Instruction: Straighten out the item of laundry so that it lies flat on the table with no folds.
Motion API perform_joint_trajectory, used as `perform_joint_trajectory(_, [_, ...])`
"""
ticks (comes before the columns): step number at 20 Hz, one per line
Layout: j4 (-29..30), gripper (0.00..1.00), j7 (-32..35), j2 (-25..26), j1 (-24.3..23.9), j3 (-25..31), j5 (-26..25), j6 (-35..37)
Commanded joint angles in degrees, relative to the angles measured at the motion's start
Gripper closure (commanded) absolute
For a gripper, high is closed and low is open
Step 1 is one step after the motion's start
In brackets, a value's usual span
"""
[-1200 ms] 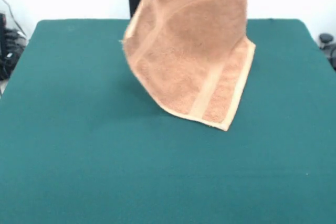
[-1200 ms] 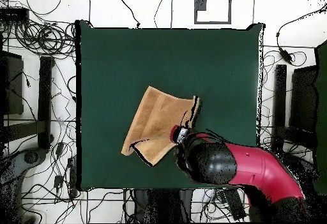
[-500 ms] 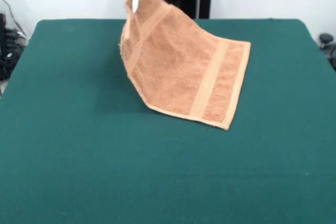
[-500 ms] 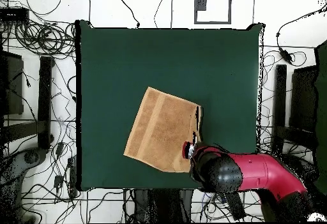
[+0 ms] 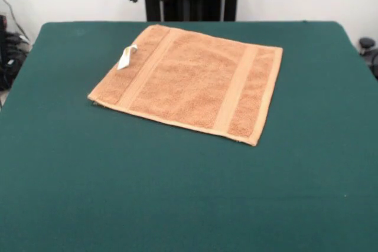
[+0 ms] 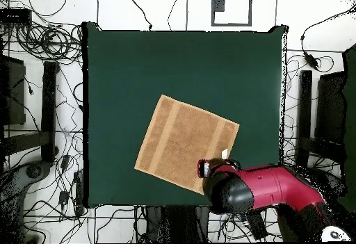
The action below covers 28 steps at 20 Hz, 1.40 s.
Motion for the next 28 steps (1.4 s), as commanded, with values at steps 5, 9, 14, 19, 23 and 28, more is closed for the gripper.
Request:
perform_joint_trajectory(5, [2.98,0.00,0.56,-3.53,6.65,1.13,-0.13,-0.69])
perform_joint_trajectory(9, [3.90,0.00,1.33,-6.10,7.21,2.62,5.51,0.41])
perform_joint_trajectory(14, [4.33,0.00,3.04,-6.66,9.36,1.72,7.51,-1.03])
perform_joint_trajectory(19, [2.28,0.00,5.09,-3.33,11.78,-1.82,5.14,-2.76])
perform_joint_trajectory(23, [2.14,0.00,5.26,-2.63,11.89,-3.01,4.76,-3.85])
perform_joint_trajectory(28, [0.40,0.00,6.24,-0.12,13.64,-4.64,4.01,-5.01])
